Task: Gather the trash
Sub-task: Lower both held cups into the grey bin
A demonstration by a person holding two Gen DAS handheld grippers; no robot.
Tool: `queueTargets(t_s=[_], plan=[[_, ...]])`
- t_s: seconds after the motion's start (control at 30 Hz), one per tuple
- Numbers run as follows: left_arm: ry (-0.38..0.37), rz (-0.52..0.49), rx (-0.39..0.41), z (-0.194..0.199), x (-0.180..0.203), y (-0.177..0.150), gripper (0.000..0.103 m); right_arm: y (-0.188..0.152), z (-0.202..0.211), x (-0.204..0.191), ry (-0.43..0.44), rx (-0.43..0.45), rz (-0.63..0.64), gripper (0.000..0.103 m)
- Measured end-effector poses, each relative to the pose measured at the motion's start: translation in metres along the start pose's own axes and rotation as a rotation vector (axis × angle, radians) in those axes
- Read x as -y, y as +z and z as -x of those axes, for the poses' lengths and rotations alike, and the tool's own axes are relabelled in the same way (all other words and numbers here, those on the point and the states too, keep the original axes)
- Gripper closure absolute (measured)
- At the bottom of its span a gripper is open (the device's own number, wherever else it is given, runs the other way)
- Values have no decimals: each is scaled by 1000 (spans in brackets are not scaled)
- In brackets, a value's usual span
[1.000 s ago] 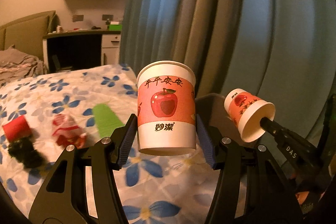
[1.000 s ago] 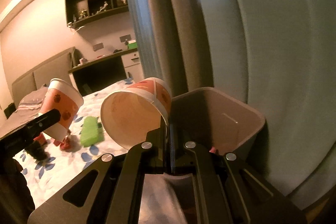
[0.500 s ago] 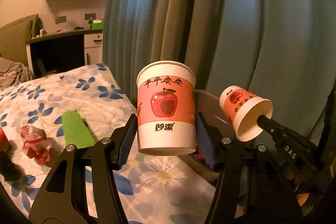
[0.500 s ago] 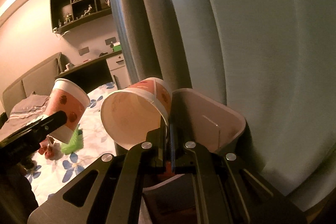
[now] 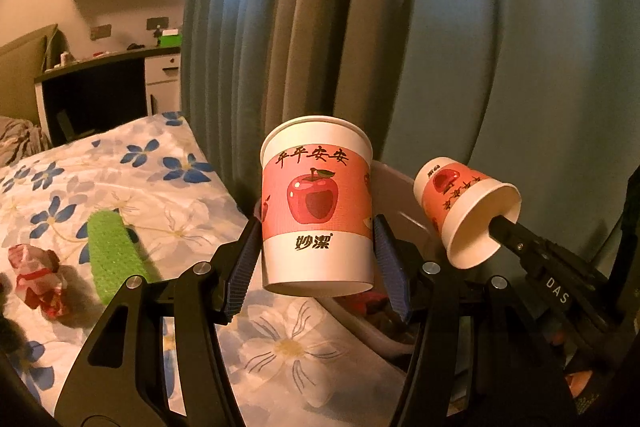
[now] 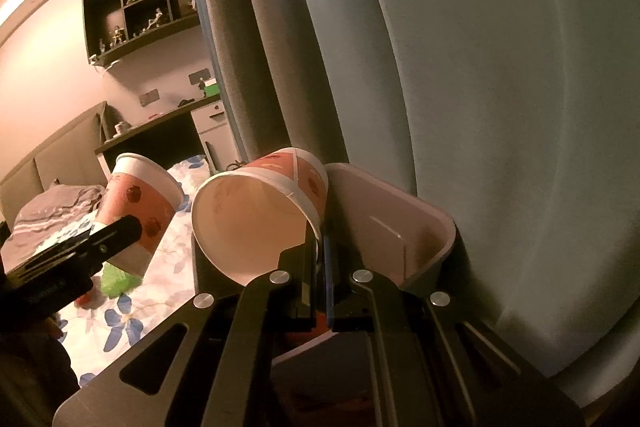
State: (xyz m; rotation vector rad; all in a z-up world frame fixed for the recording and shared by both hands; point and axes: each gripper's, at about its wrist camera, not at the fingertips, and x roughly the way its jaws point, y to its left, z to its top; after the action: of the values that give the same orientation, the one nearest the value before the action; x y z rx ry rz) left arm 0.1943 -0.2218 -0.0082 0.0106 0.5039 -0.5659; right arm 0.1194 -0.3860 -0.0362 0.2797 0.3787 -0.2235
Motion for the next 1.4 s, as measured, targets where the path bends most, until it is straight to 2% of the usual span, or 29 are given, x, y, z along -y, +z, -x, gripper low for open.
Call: queueTargets(t_s=[0.8, 1.4], plan=[[-75, -2, -115, -51, 16, -12, 48, -11, -23, 11, -62, -68, 6, 99], [-149, 4, -172, -65, 27, -19, 45, -18, -33, 13, -93, -113, 16, 99]])
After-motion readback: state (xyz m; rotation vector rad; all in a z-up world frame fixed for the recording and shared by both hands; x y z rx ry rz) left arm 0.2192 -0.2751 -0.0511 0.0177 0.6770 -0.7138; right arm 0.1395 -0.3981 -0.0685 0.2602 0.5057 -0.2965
